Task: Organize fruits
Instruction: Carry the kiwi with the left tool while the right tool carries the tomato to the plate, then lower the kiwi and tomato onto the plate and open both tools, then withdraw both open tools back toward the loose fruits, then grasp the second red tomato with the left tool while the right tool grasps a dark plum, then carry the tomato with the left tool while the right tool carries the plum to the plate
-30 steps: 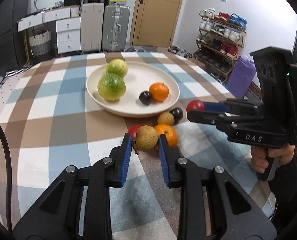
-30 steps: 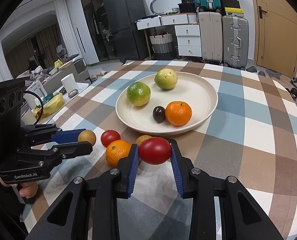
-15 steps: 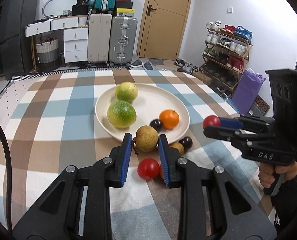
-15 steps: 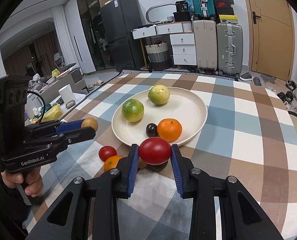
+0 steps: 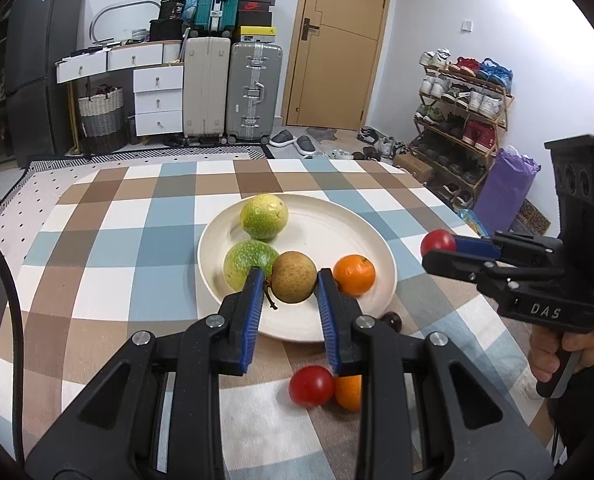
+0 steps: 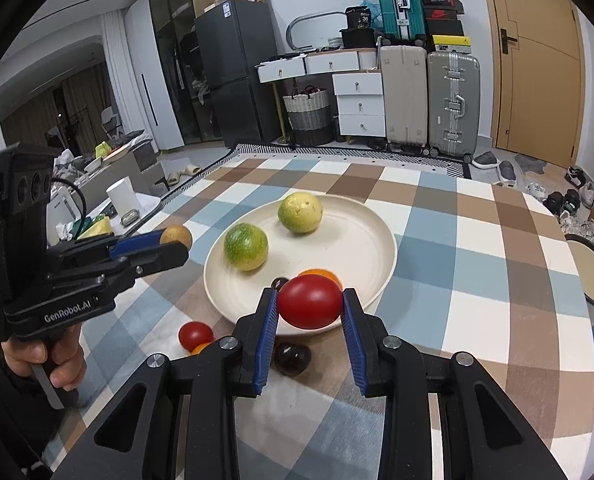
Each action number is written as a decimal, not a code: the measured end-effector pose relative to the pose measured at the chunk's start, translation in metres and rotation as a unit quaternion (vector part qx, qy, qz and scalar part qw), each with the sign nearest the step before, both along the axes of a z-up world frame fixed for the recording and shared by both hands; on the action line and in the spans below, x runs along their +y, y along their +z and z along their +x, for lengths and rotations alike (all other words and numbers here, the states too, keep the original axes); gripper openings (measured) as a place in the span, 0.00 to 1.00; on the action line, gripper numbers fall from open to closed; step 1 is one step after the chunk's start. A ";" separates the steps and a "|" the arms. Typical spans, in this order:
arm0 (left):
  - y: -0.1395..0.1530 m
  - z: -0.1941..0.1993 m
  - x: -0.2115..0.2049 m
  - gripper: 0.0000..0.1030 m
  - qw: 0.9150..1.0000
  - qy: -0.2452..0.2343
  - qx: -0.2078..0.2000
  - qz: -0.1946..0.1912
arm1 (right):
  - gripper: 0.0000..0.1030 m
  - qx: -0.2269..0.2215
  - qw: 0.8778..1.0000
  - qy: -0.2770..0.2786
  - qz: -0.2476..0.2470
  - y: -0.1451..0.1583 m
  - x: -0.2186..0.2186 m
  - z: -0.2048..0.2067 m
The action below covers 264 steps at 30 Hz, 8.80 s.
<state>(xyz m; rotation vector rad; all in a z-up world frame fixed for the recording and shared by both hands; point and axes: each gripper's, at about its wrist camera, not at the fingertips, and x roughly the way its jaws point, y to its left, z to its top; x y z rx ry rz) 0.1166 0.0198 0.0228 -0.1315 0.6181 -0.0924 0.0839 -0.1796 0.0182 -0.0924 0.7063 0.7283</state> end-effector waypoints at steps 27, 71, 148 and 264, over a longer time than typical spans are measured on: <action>-0.024 0.079 -0.017 0.23 1.000 -0.011 0.017 0.008 | 0.32 0.049 0.997 -0.038 0.037 -0.022 0.005 0.060; -0.019 0.012 0.002 0.95 0.999 0.030 0.010 0.021 | 1.00 0.011 0.999 -0.046 0.009 -0.030 -0.007 0.027; -0.058 -0.003 0.025 0.99 0.992 0.046 0.119 0.022 | 0.59 0.053 0.991 0.053 -0.109 -0.061 0.024 0.009; -0.044 0.053 -0.023 0.26 0.996 -0.033 0.066 0.043 | 0.27 0.017 0.999 -0.047 0.022 -0.031 0.003 0.044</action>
